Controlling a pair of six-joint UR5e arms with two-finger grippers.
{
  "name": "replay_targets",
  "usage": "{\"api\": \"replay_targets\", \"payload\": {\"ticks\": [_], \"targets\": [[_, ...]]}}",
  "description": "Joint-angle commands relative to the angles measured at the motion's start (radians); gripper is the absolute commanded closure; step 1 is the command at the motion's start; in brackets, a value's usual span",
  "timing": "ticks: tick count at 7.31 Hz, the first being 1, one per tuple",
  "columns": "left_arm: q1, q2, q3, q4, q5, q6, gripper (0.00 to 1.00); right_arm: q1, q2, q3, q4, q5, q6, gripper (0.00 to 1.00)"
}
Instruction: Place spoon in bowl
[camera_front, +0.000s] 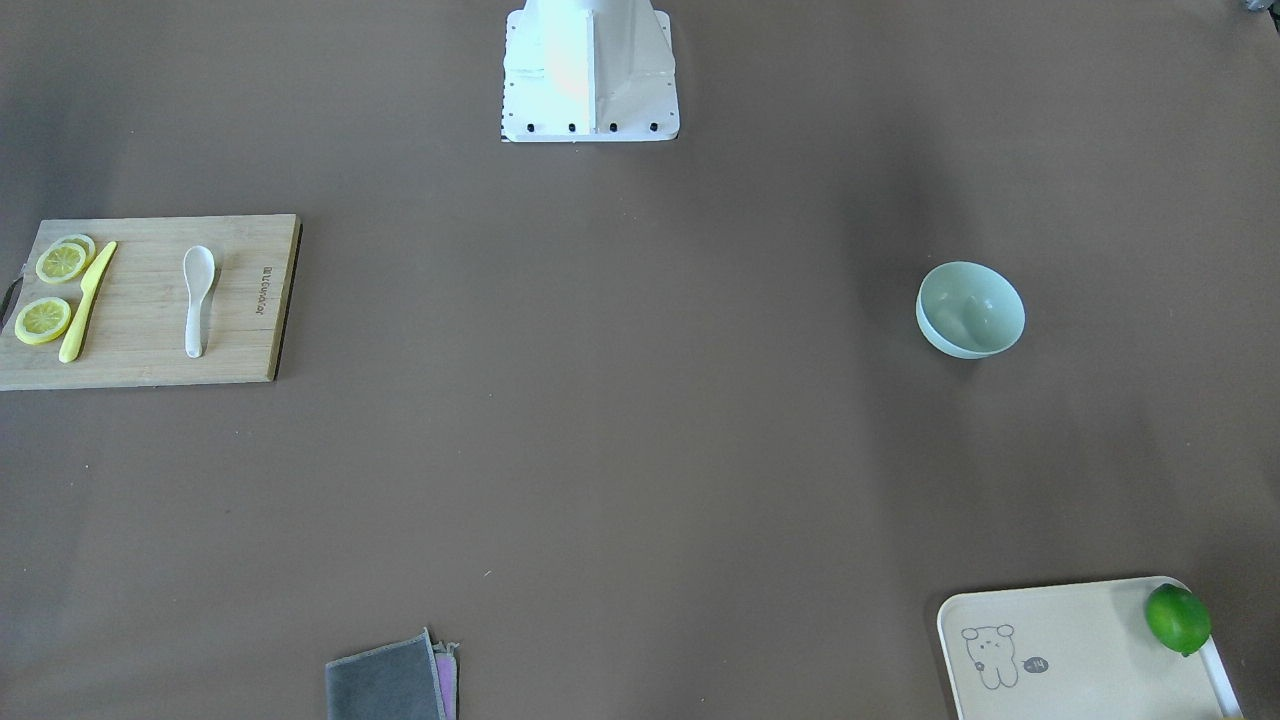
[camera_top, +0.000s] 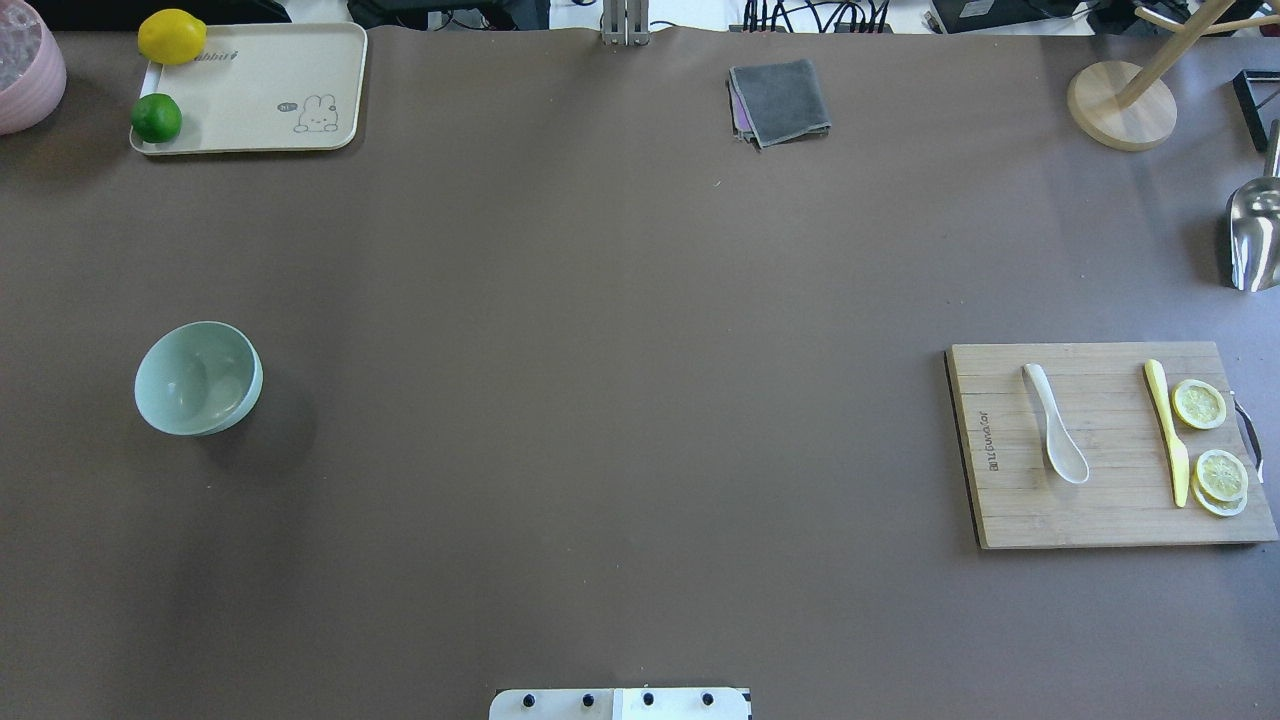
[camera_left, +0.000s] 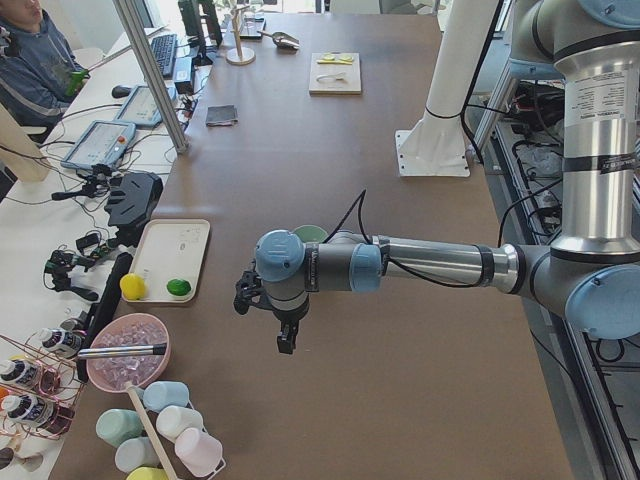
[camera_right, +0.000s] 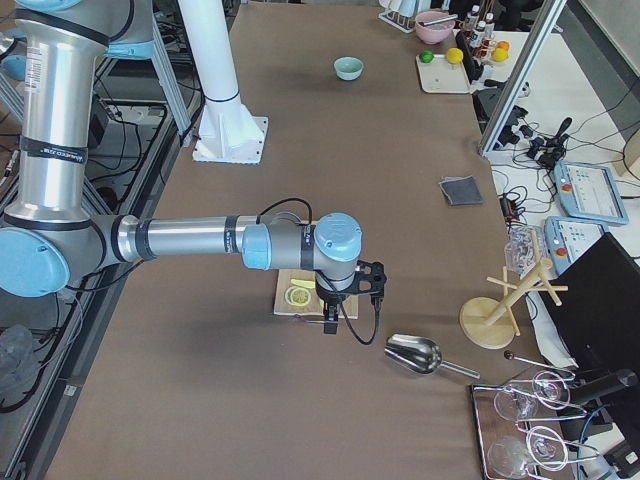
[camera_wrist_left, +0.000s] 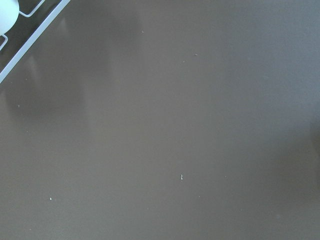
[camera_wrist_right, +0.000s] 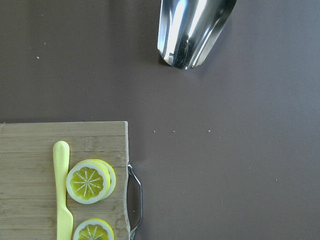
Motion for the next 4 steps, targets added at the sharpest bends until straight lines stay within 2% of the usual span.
{"api": "replay_targets", "payload": {"ticks": [1,4], "targets": [[0.002,0.0,0.003,-0.001,0.004,-0.007,0.02,0.0,0.003,-0.002,0.001,0.004,0.003,0.0],[0.0,0.0,0.002,-0.01,0.003,-0.006,0.02,-0.002,0.024,0.007,0.001,0.004,0.001,0.0]]}}
